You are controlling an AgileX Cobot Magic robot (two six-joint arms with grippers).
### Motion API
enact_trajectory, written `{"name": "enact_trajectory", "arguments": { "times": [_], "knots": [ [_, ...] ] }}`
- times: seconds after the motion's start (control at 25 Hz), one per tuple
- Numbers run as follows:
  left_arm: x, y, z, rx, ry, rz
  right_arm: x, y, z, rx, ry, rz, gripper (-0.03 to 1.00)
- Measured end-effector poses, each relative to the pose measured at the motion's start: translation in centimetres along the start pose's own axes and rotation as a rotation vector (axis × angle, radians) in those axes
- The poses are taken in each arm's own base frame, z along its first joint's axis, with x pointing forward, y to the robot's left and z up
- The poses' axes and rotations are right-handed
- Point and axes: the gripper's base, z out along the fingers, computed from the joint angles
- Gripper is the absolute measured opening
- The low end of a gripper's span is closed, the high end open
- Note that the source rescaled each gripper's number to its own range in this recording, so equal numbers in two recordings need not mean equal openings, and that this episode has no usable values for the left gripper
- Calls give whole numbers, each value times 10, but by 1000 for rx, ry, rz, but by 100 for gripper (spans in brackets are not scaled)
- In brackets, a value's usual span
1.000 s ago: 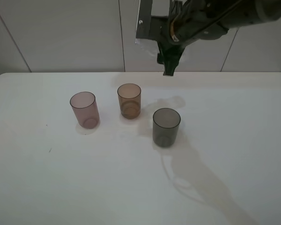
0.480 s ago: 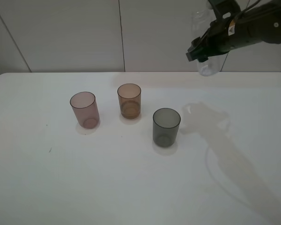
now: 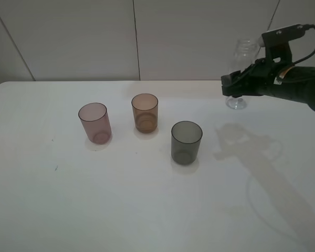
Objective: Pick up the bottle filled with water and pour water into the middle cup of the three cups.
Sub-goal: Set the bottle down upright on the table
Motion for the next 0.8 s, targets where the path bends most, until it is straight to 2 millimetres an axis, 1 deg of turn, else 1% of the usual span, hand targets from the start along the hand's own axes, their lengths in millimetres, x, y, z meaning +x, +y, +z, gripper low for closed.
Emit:
{"name": "enact_trajectory", "arguments": {
  "times": [0.08, 0.2, 0.32, 0.52, 0.8],
  "knots": [
    [0, 0, 0, 0, 0, 0, 4, 0, -3, 15, -41, -8, 0],
    [0, 0, 0, 0, 0, 0, 5, -4, -6, 64, -80, 25, 0],
    [0, 0, 0, 0, 0, 0, 11, -7, -3, 103, -91, 74, 0],
    [0, 0, 0, 0, 0, 0, 40, -8, 11, 139, -26, 136, 0],
    [0, 0, 0, 0, 0, 0, 67, -5, 27, 135, 5, 139, 0]
  ]
}}
